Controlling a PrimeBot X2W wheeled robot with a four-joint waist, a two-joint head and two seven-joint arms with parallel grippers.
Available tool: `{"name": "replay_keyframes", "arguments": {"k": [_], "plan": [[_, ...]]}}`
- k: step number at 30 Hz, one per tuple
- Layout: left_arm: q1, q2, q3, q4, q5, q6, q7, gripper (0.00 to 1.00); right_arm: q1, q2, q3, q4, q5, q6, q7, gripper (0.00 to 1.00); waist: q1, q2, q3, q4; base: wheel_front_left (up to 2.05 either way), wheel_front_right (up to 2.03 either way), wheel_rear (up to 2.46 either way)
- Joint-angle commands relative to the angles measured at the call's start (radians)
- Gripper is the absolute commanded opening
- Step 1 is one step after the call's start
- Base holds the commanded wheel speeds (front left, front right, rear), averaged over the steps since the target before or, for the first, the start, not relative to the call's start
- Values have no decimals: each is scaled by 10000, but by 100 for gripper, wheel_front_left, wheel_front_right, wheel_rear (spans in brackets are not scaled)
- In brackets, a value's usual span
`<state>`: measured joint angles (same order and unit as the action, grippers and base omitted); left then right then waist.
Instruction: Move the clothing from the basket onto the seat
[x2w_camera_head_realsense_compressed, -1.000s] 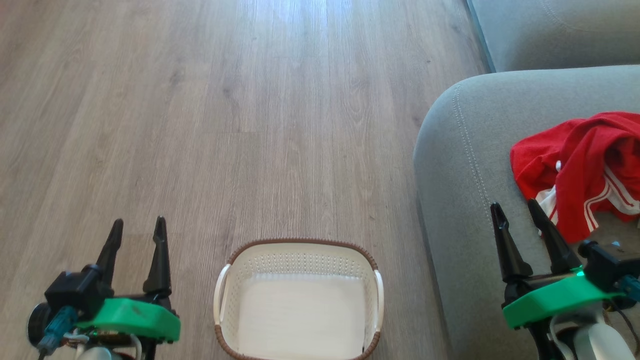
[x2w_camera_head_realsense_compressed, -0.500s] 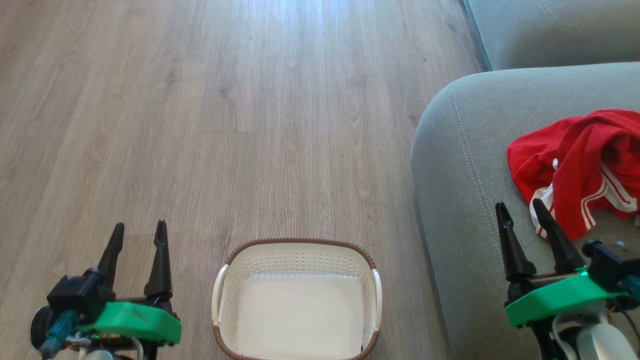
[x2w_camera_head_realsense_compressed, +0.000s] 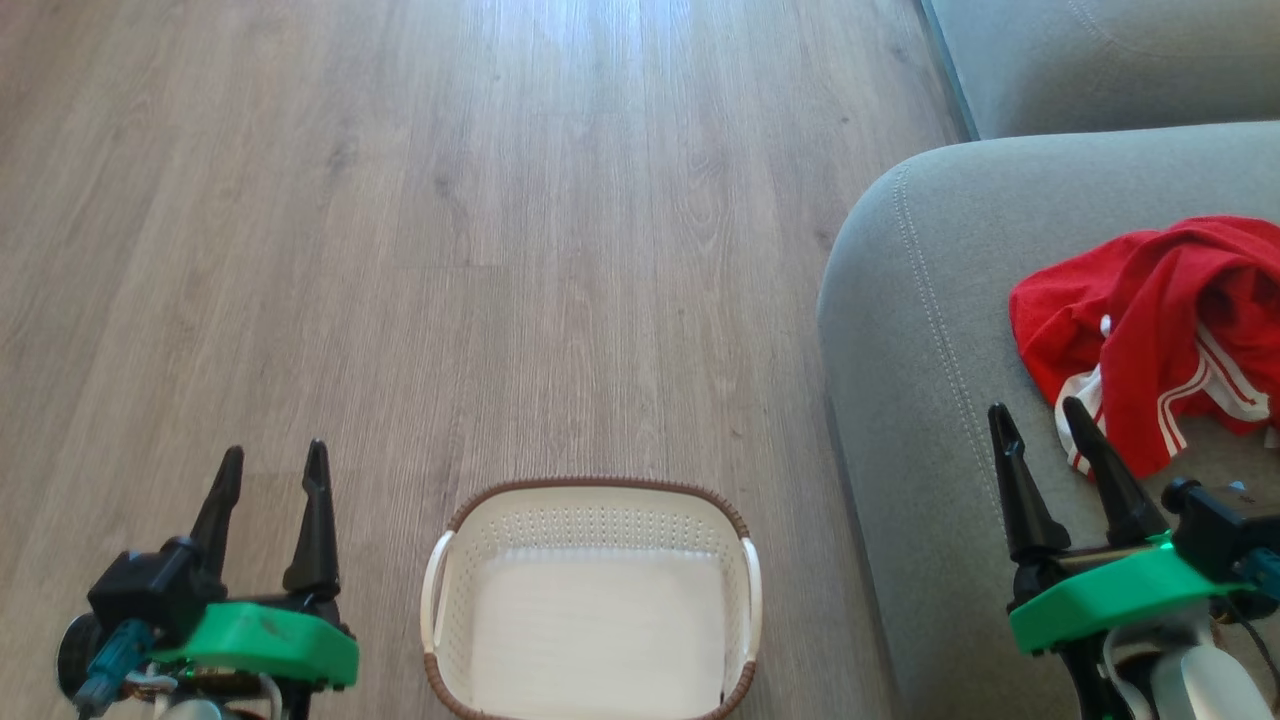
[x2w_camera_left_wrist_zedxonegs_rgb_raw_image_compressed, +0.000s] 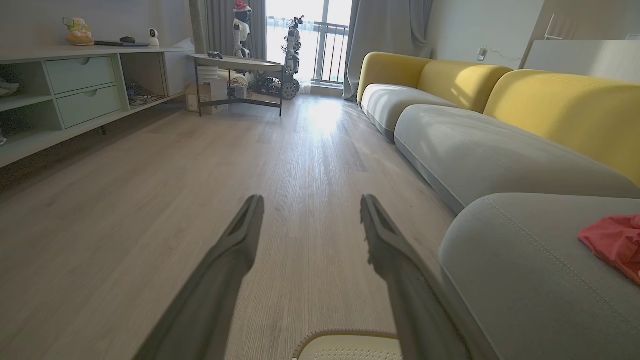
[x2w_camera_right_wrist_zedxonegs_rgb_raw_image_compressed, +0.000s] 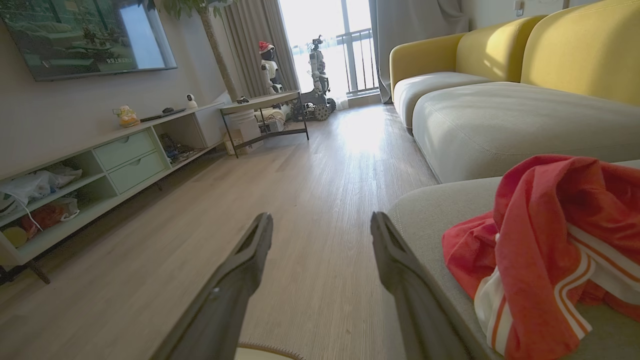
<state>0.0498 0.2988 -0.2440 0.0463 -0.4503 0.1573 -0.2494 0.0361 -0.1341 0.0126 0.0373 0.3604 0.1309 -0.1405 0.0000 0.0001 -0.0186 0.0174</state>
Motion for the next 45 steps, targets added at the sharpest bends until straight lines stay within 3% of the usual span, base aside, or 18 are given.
{"name": "replay_keyframes", "arguments": {"k": [1, 11, 12, 17, 45], "plan": [[-357, 58, 523, -235, 148, -49, -124, 100, -350, -82, 237, -300, -31, -2, -5, 100, 0, -1, -3, -15, 0, 0, 0], [-377, -50, 603, -204, 244, -173, -124, 100, -366, -68, 311, -256, 18, -2, 30, 100, 0, -1, 1, -106, 0, 0, 0], [0, -159, 119, 88, 134, -175, 0, 0, -3, 6, 88, 33, 2, 0, 19, 0, 0, -1, 1, -110, 0, 0, 0], [192, -360, -55, 672, 74, -186, 37, 0, 209, 64, 212, 708, 78, 0, 41, 0, 0, -1, 5, -117, 0, 0, 0], [-200, -767, 662, 992, -2521, -771, 760, 0, -146, 184, -45, 1005, 2828, 0, 533, 0, 0, -1, 50, -129, 0, 0, 0]]}}
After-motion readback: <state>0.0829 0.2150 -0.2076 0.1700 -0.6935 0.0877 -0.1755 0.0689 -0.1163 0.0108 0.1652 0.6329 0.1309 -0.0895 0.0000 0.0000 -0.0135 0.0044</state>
